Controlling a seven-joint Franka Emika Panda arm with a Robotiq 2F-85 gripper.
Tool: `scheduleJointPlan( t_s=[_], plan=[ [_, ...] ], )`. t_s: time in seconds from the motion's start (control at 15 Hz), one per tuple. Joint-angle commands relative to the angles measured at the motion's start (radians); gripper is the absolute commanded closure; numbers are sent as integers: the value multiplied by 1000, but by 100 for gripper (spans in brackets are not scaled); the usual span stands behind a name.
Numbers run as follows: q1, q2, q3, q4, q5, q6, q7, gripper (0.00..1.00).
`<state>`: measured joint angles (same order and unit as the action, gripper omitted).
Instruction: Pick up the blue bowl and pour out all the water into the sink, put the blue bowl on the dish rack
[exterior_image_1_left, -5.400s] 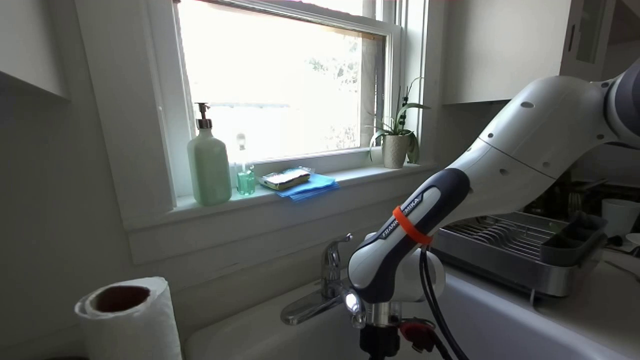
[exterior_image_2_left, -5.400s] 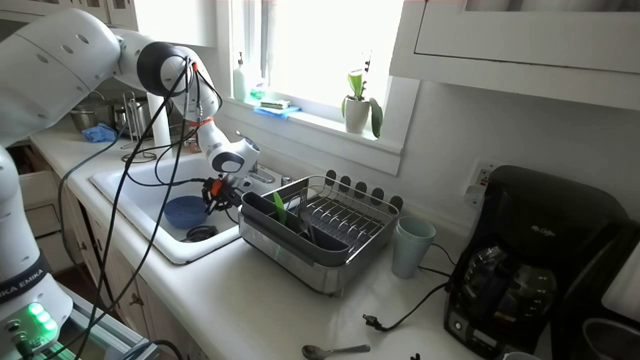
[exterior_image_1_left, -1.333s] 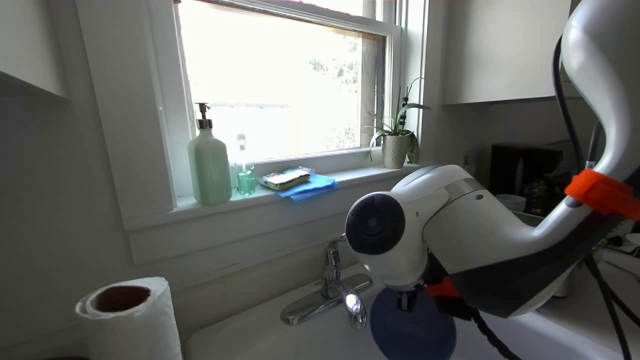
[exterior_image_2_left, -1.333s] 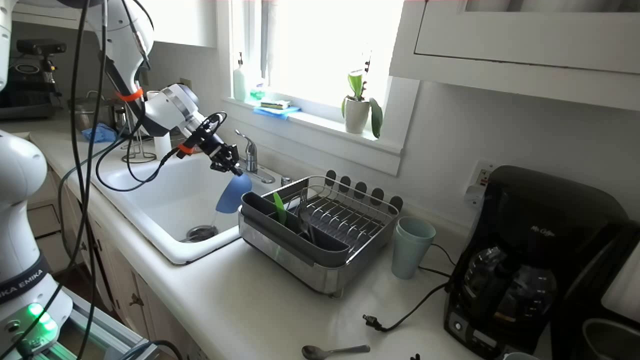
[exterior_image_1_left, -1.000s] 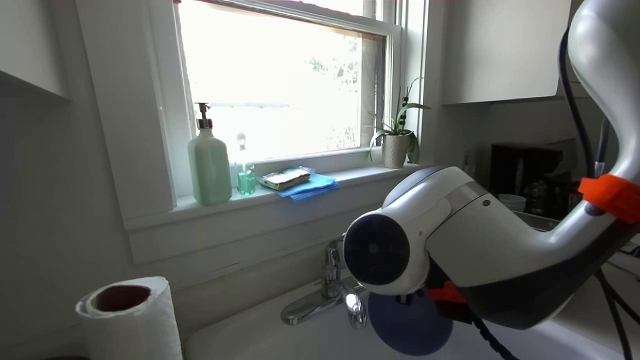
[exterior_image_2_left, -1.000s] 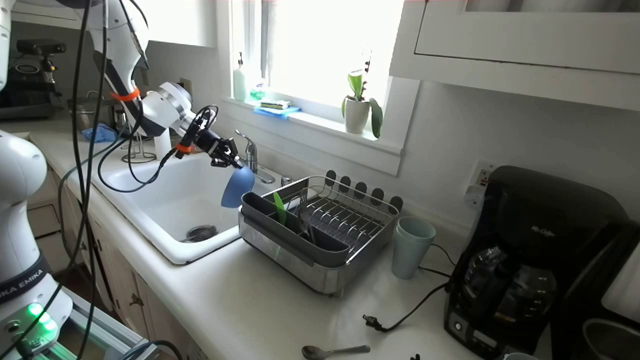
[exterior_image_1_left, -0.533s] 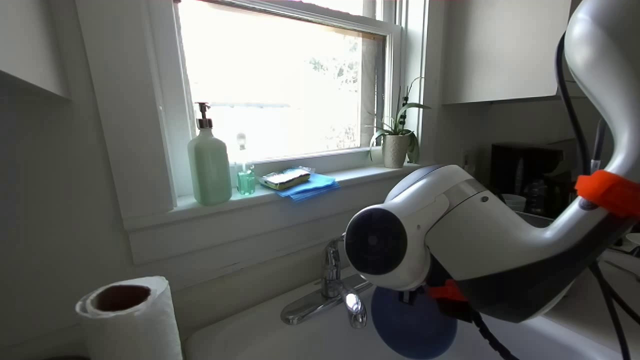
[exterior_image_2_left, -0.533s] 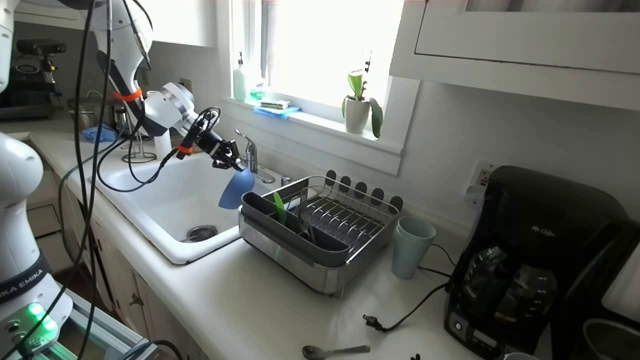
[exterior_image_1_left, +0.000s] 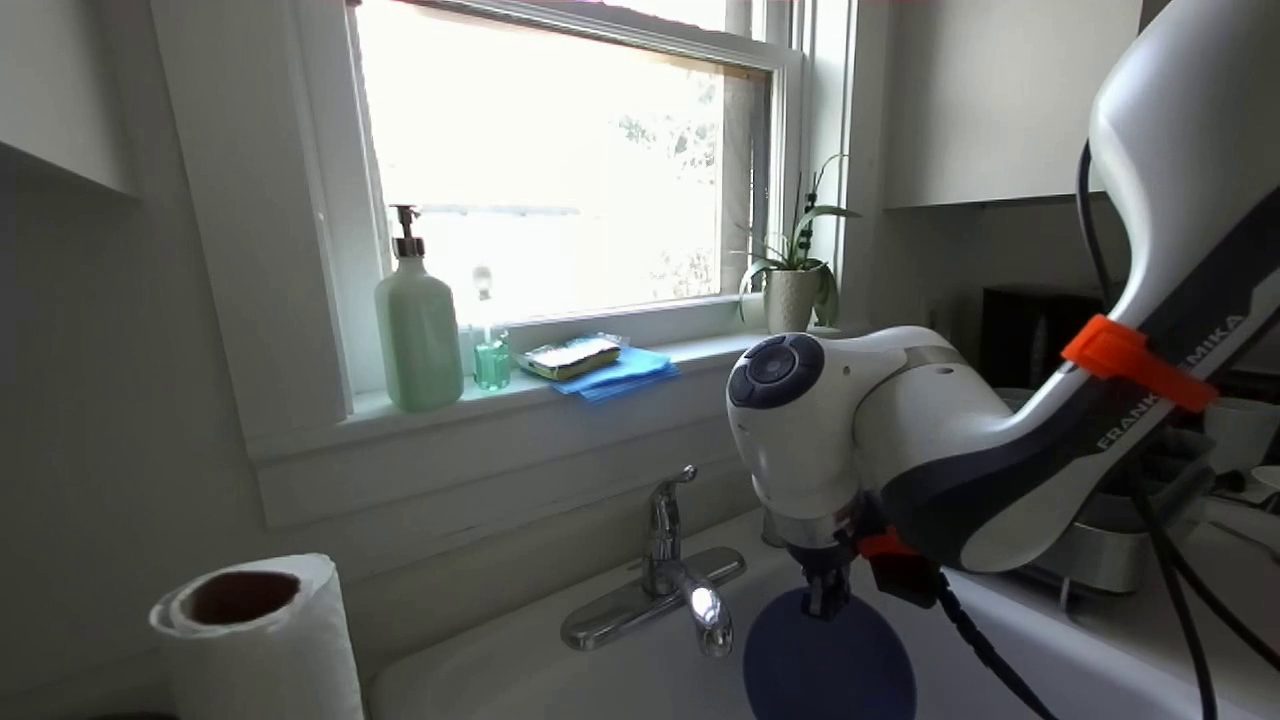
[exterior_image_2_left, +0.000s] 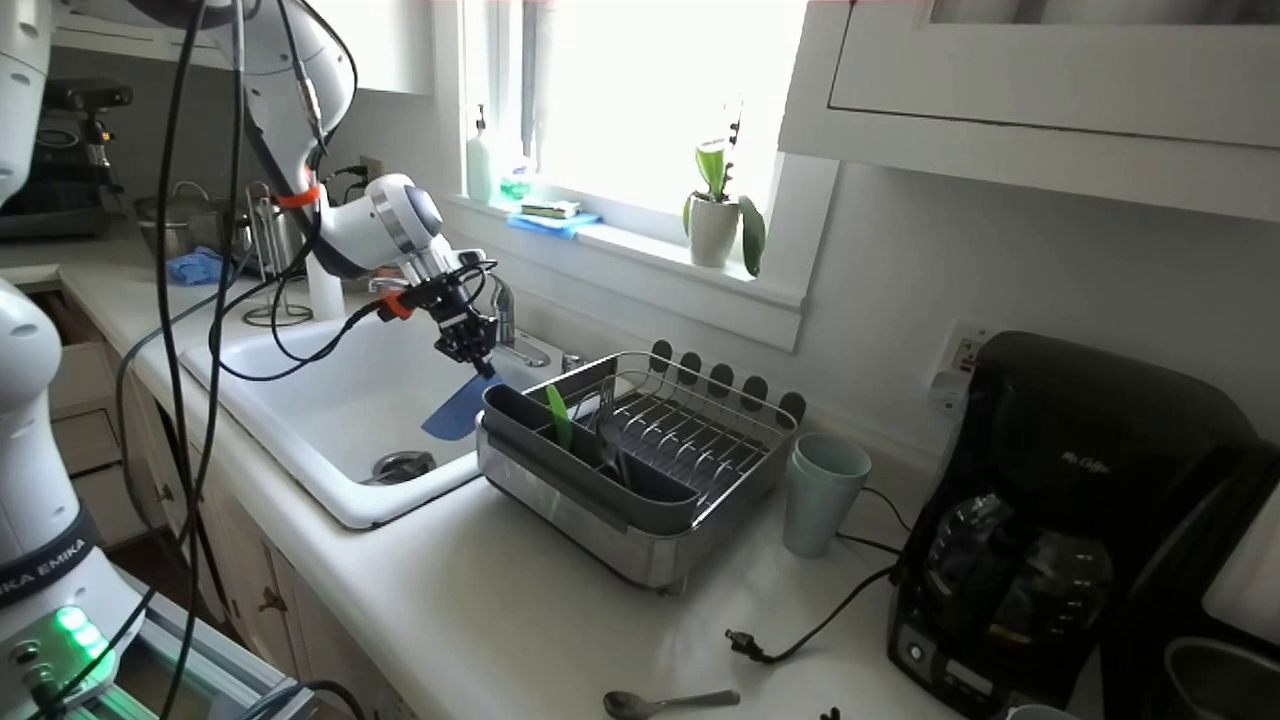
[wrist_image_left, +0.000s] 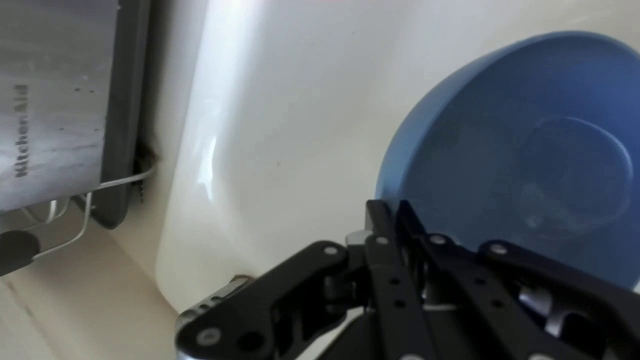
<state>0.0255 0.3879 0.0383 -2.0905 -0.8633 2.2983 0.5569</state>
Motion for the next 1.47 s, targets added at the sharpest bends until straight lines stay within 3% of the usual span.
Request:
scheduleJointPlan(
  t_s=[0.0,0.53,0.8,1.13,1.2,1.27,1.4],
  plan=[
    [-27,51,0,25,192,72,-167,98],
    [-55,224,3,133,649,98,-472,98],
    [-85,305,0,211,750,97,-567,98],
    [-106,382,-1,291,795,86,-634,98],
    [-107,392,-3,303,797,83,-640,90],
    [-108,404,-4,317,798,80,-645,67],
    [-108,422,-6,336,796,78,-654,63]
  ],
)
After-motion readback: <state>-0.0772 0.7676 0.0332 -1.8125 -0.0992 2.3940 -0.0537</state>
